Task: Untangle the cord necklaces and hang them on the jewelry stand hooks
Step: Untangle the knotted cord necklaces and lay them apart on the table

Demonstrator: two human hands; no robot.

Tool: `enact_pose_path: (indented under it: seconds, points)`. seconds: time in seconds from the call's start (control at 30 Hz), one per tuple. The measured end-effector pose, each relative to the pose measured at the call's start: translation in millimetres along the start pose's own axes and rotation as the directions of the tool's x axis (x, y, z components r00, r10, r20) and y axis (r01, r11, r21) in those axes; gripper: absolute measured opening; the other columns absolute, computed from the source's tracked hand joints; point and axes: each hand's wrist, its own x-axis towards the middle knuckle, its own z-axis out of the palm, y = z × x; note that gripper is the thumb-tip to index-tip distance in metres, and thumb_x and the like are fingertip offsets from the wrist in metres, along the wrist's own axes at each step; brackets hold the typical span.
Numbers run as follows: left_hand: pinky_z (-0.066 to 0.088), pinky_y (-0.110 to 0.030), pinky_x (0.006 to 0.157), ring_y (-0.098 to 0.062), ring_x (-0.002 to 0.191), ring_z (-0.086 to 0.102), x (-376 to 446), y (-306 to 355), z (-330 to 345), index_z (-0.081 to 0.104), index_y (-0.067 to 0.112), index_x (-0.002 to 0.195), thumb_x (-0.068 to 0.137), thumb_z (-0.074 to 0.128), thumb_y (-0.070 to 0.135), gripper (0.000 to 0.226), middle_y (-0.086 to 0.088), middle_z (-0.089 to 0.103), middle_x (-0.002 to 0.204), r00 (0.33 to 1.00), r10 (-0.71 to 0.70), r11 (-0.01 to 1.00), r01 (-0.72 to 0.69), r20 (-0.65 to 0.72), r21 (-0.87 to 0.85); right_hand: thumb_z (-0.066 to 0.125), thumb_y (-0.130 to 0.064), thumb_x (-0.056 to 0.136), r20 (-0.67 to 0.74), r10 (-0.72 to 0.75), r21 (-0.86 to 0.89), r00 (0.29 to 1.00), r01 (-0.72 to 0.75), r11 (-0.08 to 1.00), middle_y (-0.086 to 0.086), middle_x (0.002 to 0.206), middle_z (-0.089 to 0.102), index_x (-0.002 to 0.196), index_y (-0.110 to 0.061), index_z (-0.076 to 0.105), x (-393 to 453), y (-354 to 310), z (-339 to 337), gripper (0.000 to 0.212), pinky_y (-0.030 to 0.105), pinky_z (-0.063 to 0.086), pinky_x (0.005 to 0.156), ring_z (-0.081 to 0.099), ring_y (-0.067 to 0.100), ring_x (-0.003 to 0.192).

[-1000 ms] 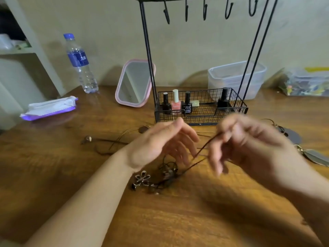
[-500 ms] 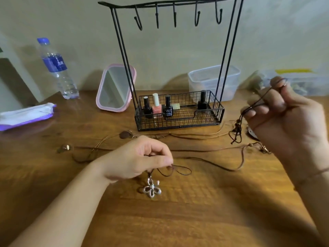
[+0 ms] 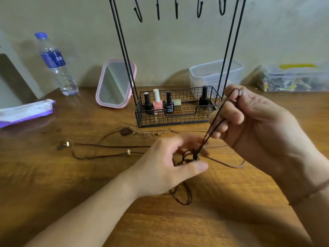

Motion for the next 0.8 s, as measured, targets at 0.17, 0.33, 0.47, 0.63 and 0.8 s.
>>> enact_pose_path:
  seconds: [0.17,0.33,0.47,0.63,0.8]
  points:
    - [0.052,-0.025,0.072,-0.010,0.075,0.065,0.5,0.5,-2.3,0.069,0.008,0.108,0.093,0.061,0.013,0.018,0.001,0.070,0.077,1.000,-0.031,0.965,0.031,0.006,-0.260,0.033,-0.024,0.100,-0.228,-0.030,-0.003,0.973,0.030,1.000,-0.007,0.046,0.034,0.079,-0.019,0.050,1.7,-13.8,-13.8,0.027,0.028,0.049,0.059,0.048,0.016,0.054]
    - [0.052,-0.029,0.056,-0.021,0.057,0.063,0.8,1.5,-11.9,0.062,0.008,0.114,0.094,0.057,0.016,0.022,-0.013,0.073,0.080,0.992,-0.123,0.867,0.089,-0.037,-0.491,0.038,-0.029,0.100,-0.506,0.043,-0.091,0.861,-0.103,0.991,-0.006,0.049,0.021,0.072,-0.020,0.049,-0.3,-27.5,-26.4,0.031,0.019,0.032,0.041,0.025,0.012,0.043]
    - [0.055,-0.033,0.059,-0.024,0.061,0.066,0.8,0.8,-12.1,0.063,0.011,0.106,0.091,0.062,0.013,0.015,-0.011,0.074,0.078,0.991,-0.124,0.866,0.088,-0.041,-0.493,0.049,-0.034,0.097,-0.527,-0.047,-0.535,0.848,-0.288,0.794,-0.003,0.053,0.024,0.074,-0.016,0.052,-5.1,-26.7,-26.5,0.029,0.024,0.018,0.043,0.022,0.015,0.047]
    - [0.053,-0.027,0.060,-0.018,0.057,0.059,0.3,2.6,-13.8,0.065,0.014,0.101,0.083,0.068,0.016,0.018,-0.006,0.067,0.069,0.993,-0.111,0.861,0.080,-0.032,-0.502,0.057,-0.051,0.086,-0.310,-0.199,-0.950,0.930,-0.309,0.040,-0.008,0.055,0.058,0.077,-0.023,0.066,-9.8,-15.0,-19.1,0.031,0.023,0.036,0.047,0.048,0.003,0.045]
    - [0.053,-0.026,0.059,-0.017,0.057,0.060,0.4,2.6,-19.5,0.068,0.019,0.098,0.080,0.072,0.014,0.019,-0.007,0.069,0.070,0.991,-0.111,0.870,0.058,-0.080,-0.490,0.056,-0.048,0.085,-0.198,-0.235,-0.946,0.952,-0.249,-0.210,-0.013,0.077,0.060,0.087,-0.029,0.072,-8.2,3.4,-24.5,0.024,0.025,0.040,0.057,0.053,-0.001,0.068]
